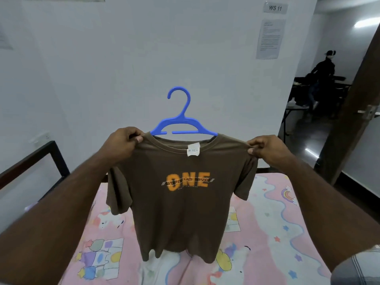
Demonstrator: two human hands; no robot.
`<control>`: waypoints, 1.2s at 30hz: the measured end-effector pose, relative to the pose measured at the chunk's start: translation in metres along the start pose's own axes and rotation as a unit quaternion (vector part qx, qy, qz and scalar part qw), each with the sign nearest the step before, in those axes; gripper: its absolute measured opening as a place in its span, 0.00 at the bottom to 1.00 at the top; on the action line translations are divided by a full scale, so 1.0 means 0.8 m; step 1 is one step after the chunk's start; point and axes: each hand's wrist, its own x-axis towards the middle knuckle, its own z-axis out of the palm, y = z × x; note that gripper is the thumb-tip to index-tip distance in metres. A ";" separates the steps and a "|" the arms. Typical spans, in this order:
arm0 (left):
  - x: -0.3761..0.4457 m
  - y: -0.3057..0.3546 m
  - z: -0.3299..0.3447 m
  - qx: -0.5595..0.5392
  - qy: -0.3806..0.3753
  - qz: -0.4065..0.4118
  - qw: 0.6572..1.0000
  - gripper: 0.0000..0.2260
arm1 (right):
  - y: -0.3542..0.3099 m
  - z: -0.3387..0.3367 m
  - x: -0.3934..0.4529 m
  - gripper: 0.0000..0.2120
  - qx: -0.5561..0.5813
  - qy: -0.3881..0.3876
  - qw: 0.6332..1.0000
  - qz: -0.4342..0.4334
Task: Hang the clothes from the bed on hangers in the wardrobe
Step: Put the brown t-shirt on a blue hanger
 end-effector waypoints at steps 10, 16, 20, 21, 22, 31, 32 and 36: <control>-0.018 -0.009 -0.023 -0.032 -0.004 -0.011 0.999 0.08 | -0.062 0.034 -0.009 0.24 0.203 -0.063 0.974 -0.075; -0.027 -0.010 -0.039 -0.079 -0.016 -0.037 0.996 0.08 | -0.083 0.052 -0.015 0.26 0.338 -0.111 0.933 -0.062; -0.035 -0.014 -0.053 -0.071 -0.006 -0.056 0.996 0.07 | -0.098 0.060 -0.008 0.29 0.373 -0.147 0.914 -0.065; -0.037 -0.013 -0.056 -0.072 -0.004 -0.062 0.995 0.07 | -0.102 0.061 -0.005 0.29 0.373 -0.153 0.913 -0.069; -0.040 -0.012 -0.060 -0.074 -0.002 -0.068 0.995 0.07 | -0.105 0.062 -0.002 0.30 0.374 -0.157 0.911 -0.072; -0.088 0.000 -0.083 -0.310 0.125 -0.143 0.932 0.12 | -0.118 0.048 0.045 0.32 0.430 -0.203 0.873 -0.103; -0.094 -0.001 -0.082 -0.382 0.131 -0.151 0.902 0.14 | -0.118 0.046 0.048 0.32 0.435 -0.208 0.869 -0.108; -0.114 0.004 -0.080 -0.492 0.142 -0.156 0.845 0.20 | -0.120 0.047 0.067 0.28 0.411 -0.236 0.871 -0.129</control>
